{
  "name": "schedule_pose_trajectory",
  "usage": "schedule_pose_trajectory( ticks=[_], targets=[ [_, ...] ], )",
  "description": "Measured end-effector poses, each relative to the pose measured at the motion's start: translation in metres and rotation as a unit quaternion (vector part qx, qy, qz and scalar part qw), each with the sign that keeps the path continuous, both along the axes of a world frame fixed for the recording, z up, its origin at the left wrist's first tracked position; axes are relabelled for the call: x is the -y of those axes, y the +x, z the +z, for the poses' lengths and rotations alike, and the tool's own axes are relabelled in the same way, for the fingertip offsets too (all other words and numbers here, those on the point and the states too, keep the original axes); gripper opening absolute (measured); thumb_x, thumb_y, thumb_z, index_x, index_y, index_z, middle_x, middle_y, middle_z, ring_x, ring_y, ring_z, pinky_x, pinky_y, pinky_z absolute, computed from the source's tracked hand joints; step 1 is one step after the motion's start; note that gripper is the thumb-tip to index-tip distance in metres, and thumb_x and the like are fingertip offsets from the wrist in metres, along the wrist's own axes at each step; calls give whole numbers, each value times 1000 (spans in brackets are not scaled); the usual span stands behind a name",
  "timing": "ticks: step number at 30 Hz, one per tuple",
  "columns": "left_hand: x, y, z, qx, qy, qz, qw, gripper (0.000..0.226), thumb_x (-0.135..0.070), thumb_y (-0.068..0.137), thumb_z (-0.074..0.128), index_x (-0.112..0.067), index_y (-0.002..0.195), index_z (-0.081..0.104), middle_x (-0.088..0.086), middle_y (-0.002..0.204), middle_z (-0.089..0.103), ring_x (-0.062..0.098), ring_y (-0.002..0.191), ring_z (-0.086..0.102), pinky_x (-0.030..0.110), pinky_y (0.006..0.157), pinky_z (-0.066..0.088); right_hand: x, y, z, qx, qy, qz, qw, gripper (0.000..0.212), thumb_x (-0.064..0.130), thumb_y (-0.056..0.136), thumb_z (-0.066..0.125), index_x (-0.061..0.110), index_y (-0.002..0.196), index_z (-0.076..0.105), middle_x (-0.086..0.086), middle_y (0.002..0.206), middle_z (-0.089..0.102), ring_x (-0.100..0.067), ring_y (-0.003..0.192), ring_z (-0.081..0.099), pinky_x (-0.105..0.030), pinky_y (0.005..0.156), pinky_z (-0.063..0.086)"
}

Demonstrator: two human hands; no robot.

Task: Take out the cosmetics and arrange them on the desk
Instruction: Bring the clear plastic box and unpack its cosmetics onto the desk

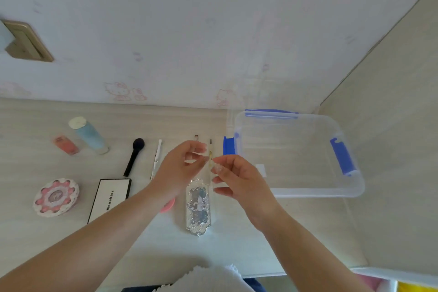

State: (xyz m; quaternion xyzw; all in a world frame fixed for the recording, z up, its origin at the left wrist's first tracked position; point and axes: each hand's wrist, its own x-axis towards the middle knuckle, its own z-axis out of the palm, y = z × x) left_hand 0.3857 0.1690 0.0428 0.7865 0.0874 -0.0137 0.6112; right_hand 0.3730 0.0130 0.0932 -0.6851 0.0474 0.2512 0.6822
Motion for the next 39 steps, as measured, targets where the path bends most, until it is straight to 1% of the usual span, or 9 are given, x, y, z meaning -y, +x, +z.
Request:
schedule_pose_trajectory(
  ticks=[4, 8, 11, 15, 18, 23, 27, 33, 39],
  targets=[
    [28, 35, 18, 17, -1, 31, 999, 22, -12, 86, 64, -33, 91, 60, -14, 98, 65, -4, 80, 61, 17, 78, 48, 44, 38, 24, 40, -18, -11, 999, 9, 13, 91, 57, 20, 90, 63, 5, 82, 63, -3, 68, 61, -25, 70, 57],
    [53, 70, 29, 21, 2, 72, 997, 15, -13, 86, 64, -24, 97, 62, -11, 97, 65, -1, 82, 60, 4, 66, 44, 92, 89, 36, 66, -29, -39, 997, 9, 14, 91, 57, 21, 90, 63, 1, 89, 64, -9, 76, 63, -28, 74, 56],
    [65, 94, 34, 14, 7, 97, 995, 15, -17, 86, 64, -24, 99, 62, -10, 98, 65, 5, 85, 60, 8, 57, 45, 123, 129, 35, 91, -59, -55, 993, 9, 16, 92, 57, 22, 88, 62, 0, 92, 62, -9, 78, 62, -31, 76, 55],
    [77, 122, 39, -14, 16, 113, 993, 28, -20, 87, 64, -20, 114, 57, -5, 108, 61, 10, 90, 59, 16, 68, 44, 159, 177, 30, 130, -105, -94, 981, 8, 20, 92, 57, 25, 86, 61, -2, 95, 62, -9, 81, 62, -31, 78, 55],
    [78, 141, 36, -56, 31, 110, 992, 48, -26, 87, 64, -19, 131, 45, 0, 125, 54, 13, 105, 54, 24, 82, 41, 184, 210, 18, 170, -204, -115, 957, 4, 26, 90, 57, 26, 93, 61, 1, 103, 64, -13, 93, 60, -39, 91, 52],
    [82, 171, 25, -151, 28, 94, 984, 74, -35, 85, 66, -23, 146, 26, 4, 149, 36, 23, 131, 41, 31, 99, 34, 209, 239, -6, 183, -355, -85, 913, 55, 32, 85, 64, 22, 135, 44, -4, 142, 40, -18, 125, 45, -29, 97, 39],
    [83, 181, 14, -198, 25, 65, 978, 86, -40, 80, 70, -27, 149, 19, 6, 152, 32, 26, 132, 42, 44, 109, 36, 217, 247, -20, 115, -347, -53, 930, 80, 31, 84, 67, 20, 148, 22, -4, 151, 30, -22, 135, 37, -31, 102, 35],
    [95, 184, 11, -195, -18, 68, 978, 76, -28, 87, 65, -24, 148, 20, 6, 151, 33, 17, 138, 34, 29, 95, 35, 221, 252, -38, 13, -311, -29, 950, 92, 41, 82, 66, 26, 150, 6, -4, 152, 31, -24, 134, 39, -35, 103, 36],
    [95, 178, 19, -161, -27, 74, 984, 82, -27, 84, 69, -25, 149, 19, 5, 153, 31, 15, 138, 34, 35, 106, 36, 221, 248, -33, 22, -285, -58, 957, 88, 43, 83, 64, 26, 150, 9, -5, 152, 32, -24, 134, 39, -36, 103, 36]
  ],
)
